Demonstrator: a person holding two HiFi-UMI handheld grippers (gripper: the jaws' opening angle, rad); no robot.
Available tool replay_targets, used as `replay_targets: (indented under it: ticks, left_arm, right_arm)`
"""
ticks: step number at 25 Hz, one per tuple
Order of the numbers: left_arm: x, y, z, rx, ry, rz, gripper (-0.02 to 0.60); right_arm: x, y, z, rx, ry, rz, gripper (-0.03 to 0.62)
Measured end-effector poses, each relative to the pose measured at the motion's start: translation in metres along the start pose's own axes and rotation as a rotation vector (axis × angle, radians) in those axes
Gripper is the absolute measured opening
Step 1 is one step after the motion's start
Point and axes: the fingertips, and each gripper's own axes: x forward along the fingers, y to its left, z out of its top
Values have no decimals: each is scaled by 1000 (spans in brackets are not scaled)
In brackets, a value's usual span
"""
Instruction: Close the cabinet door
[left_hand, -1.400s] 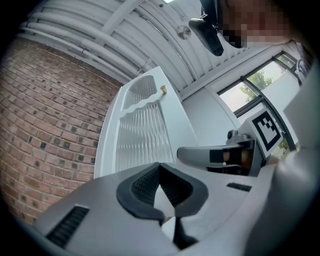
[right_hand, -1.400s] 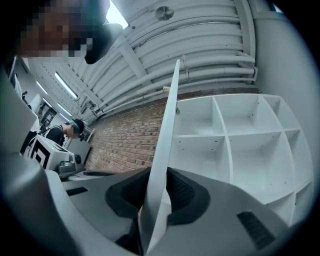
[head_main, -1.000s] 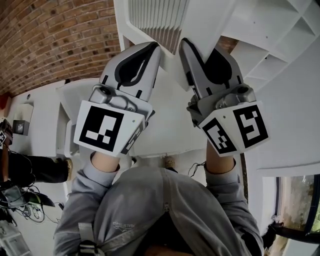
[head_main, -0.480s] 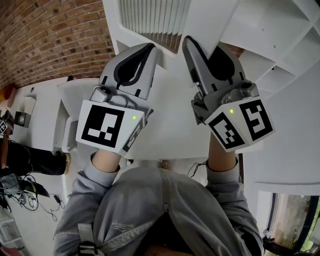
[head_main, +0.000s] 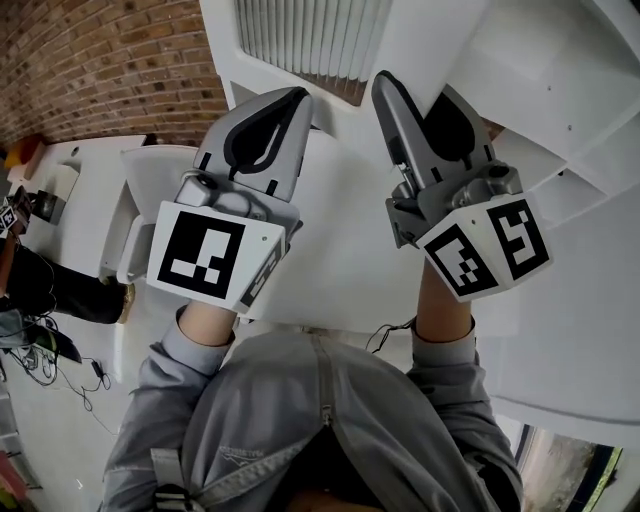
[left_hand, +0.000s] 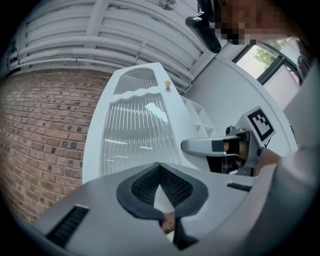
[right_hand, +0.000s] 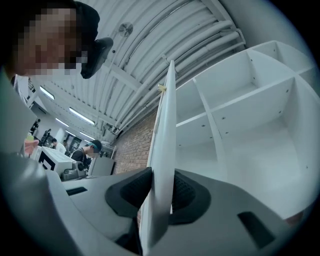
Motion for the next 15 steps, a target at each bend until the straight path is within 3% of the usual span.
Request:
replay_targets:
  ticks: [15]
  left_arm:
    - [34, -1, -5, 11, 6, 106, 6]
  right_arm:
    - [14, -39, -8, 37, -18, 142, 120]
